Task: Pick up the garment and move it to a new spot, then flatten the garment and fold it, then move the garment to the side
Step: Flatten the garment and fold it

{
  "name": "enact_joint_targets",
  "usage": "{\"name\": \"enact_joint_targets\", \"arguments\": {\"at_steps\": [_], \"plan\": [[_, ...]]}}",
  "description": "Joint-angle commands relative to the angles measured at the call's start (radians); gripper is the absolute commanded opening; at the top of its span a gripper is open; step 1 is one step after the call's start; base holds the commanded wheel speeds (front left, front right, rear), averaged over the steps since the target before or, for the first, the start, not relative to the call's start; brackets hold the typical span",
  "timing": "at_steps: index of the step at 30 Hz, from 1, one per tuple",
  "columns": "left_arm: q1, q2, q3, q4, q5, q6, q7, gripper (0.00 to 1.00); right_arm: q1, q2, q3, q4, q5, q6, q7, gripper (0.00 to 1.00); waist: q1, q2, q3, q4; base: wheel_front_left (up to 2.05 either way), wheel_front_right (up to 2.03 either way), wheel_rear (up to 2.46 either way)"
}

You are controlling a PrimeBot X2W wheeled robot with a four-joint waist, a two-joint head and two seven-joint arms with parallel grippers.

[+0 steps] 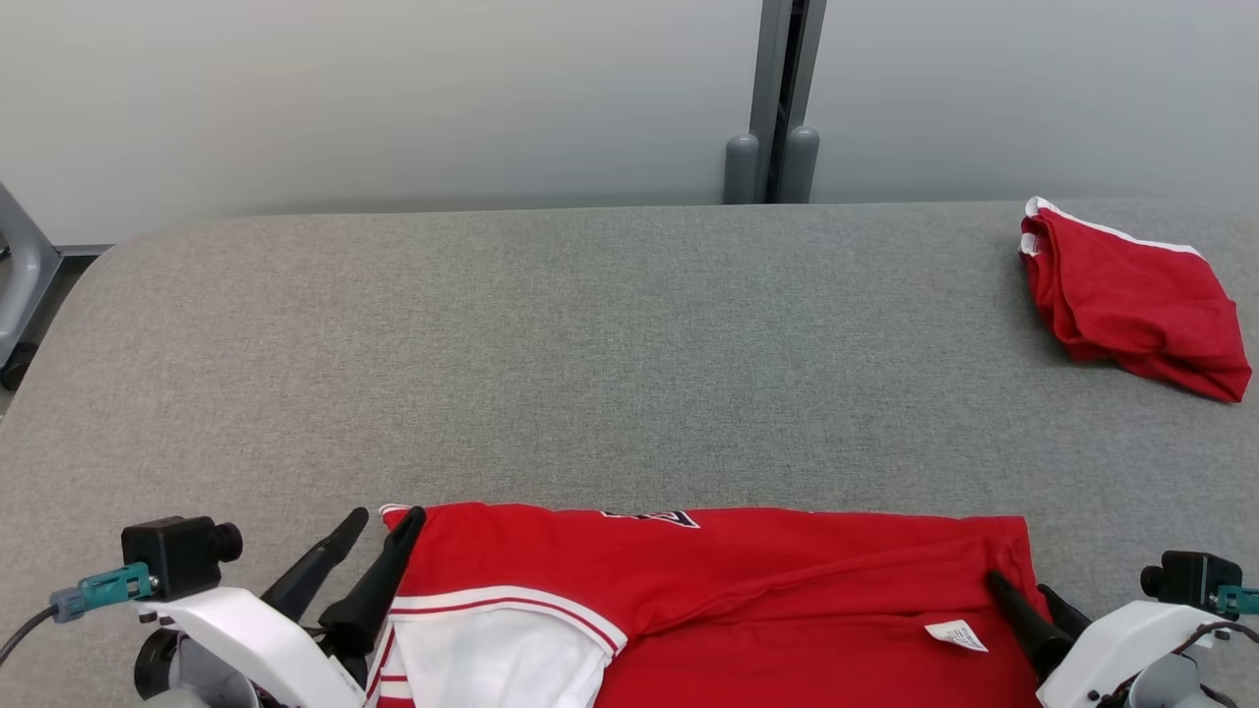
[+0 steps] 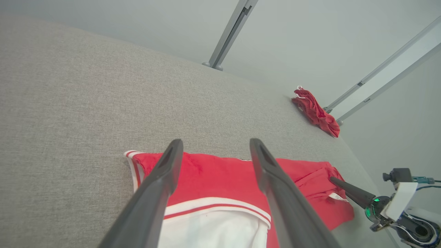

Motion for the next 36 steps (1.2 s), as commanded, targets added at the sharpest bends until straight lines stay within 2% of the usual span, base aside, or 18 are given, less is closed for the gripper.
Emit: {"name": "enact_joint_targets", "arguments": {"at_steps": [1,6,7,8,9,18,27,33,36], "plan": [[0.007,-0.004,0.002,0.005,0.005,0.004,-0.005,1.0,0.029,0.009,0.0,0.016,0.016,0.0,0.02,1.0,0.0,0.0,-0.002,0.003,0.0,0.0,0.0],[0.019,-0.034,-0.002,0.014,0.002,-0.003,-0.016,1.0,0.058,0.037,0.02,0.038,0.04,-0.004,0.109,1.0,0.0,0.0,0.0,0.007,0.0,0.0,0.0],[0.019,-0.039,-0.002,0.016,0.003,-0.004,-0.018,1.0,0.061,0.041,0.025,0.03,0.042,-0.004,0.125,0.9,0.0,0.0,0.001,0.006,0.0,0.0,0.0],[0.017,-0.044,-0.002,0.025,0.006,-0.007,-0.019,1.0,0.061,0.041,0.025,0.014,0.04,-0.003,0.13,0.25,0.0,0.0,0.002,0.003,0.0,0.0,0.0],[0.016,-0.045,-0.002,0.028,0.007,-0.006,-0.021,1.0,0.06,0.041,0.026,0.001,0.037,-0.002,0.132,0.0,0.0,0.0,0.002,0.002,0.0,0.0,0.0],[0.003,-0.055,0.024,0.045,0.048,0.006,-0.042,1.0,-0.01,0.002,-0.022,-0.053,-0.005,0.0,0.038,0.0,0.0,0.0,-0.006,-0.018,0.0,0.0,0.0],[0.032,-0.089,0.108,0.067,0.157,0.041,-0.06,1.0,-0.079,-0.088,-0.08,-0.044,-0.031,0.0,0.019,0.0,0.0,0.0,-0.011,-0.035,0.0,0.0,0.0],[0.083,-0.169,0.279,0.08,0.357,0.052,-0.06,1.0,-0.119,-0.162,-0.112,-0.013,-0.045,0.0,0.036,0.0,0.0,0.0,-0.007,-0.036,0.0,0.0,0.0],[0.127,-0.22,0.375,0.098,0.482,0.053,-0.06,1.0,-0.127,-0.176,-0.124,-0.015,-0.047,0.0,0.042,0.0,0.0,0.0,-0.009,-0.037,0.0,0.0,0.0]]}}
